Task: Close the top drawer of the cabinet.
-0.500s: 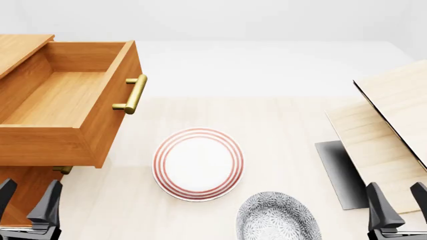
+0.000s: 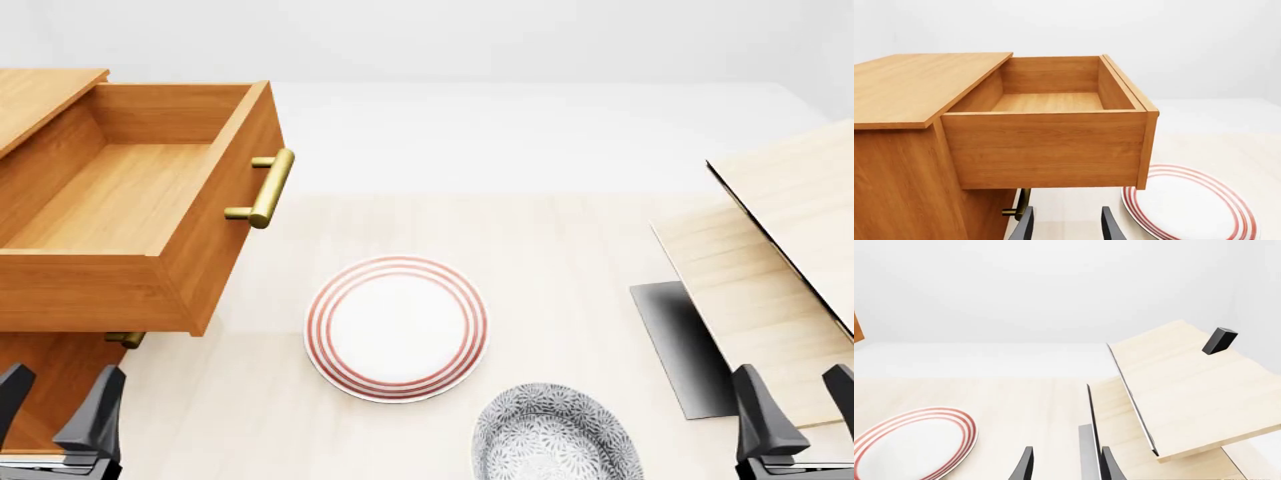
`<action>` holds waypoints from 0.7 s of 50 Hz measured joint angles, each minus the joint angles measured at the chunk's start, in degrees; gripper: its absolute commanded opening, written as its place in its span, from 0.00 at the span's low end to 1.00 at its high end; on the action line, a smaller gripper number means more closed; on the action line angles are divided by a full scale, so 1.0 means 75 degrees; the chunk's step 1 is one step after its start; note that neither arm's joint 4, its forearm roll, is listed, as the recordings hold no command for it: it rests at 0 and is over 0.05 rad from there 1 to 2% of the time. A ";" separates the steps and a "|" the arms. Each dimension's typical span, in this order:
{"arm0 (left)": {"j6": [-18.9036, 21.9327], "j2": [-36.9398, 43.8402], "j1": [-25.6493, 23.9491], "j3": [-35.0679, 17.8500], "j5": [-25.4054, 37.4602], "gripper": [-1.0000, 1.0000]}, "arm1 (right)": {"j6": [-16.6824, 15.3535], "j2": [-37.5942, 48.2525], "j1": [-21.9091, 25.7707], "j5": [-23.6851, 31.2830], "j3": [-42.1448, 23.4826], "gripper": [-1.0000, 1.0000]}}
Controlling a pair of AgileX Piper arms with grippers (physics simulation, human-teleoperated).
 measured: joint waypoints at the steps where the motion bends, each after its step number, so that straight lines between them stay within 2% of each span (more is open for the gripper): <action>1: 0.0005 -0.0007 -0.0002 0.0000 0.0007 1.00 | -0.0001 -0.0001 -0.0005 0.0002 0.0000 1.00; 21: 0.0288 -0.0089 -0.0028 0.0002 0.0030 1.00 | 0.0013 -0.0011 -0.0049 0.0015 0.0003 1.00; 35: 0.0576 -0.0100 -0.0397 -0.0191 0.0177 1.00 | 0.0016 -0.0013 -0.0054 0.0017 0.0004 1.00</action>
